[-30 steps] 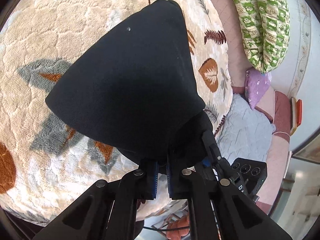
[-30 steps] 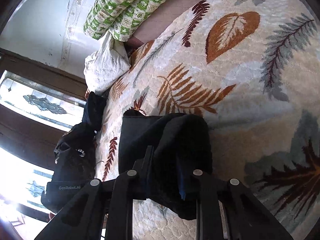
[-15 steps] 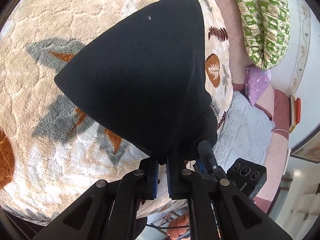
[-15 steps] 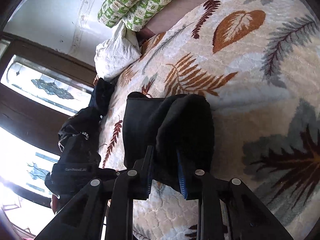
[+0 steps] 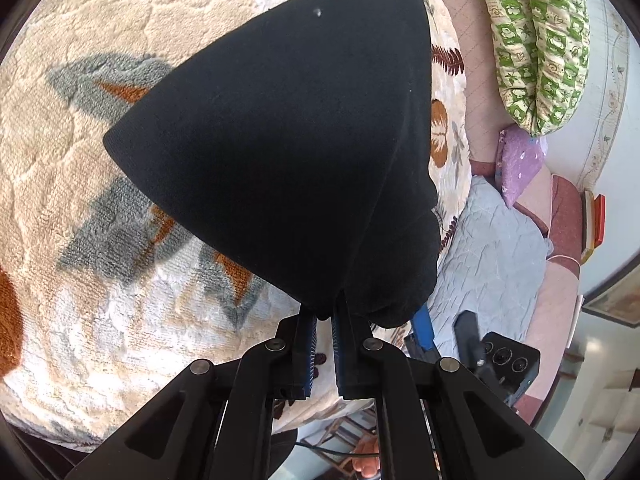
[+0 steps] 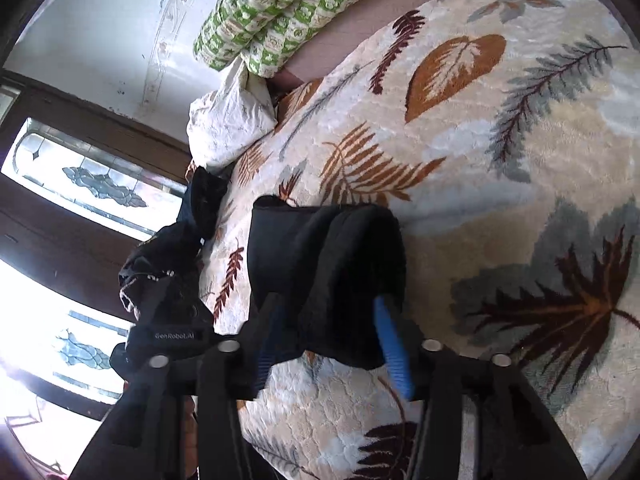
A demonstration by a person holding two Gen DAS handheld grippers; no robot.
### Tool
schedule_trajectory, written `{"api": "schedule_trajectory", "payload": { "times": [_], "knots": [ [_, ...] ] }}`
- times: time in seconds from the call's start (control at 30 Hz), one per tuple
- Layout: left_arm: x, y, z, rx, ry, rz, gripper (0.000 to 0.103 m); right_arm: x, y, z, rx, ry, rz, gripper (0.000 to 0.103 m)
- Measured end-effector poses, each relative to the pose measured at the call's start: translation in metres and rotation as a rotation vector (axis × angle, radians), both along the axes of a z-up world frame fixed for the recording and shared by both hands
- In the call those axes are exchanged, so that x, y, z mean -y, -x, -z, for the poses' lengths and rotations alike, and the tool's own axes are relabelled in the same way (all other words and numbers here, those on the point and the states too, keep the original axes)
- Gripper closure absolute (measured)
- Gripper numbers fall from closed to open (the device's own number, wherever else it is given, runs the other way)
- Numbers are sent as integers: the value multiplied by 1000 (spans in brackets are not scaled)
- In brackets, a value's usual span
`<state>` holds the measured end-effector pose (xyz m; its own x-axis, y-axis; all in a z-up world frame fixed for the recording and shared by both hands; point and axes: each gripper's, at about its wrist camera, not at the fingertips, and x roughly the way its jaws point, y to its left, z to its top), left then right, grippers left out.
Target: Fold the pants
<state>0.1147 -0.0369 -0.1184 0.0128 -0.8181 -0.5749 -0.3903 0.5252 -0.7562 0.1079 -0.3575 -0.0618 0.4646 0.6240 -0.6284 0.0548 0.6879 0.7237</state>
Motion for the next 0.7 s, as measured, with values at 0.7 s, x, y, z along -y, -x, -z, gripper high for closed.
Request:
{"api": "schedule_trajectory", "payload": {
  "times": [0.7],
  "knots": [
    [5, 1, -3, 19, -14, 16, 97, -17, -34, 6, -94, -69, 16, 6]
  ]
}}
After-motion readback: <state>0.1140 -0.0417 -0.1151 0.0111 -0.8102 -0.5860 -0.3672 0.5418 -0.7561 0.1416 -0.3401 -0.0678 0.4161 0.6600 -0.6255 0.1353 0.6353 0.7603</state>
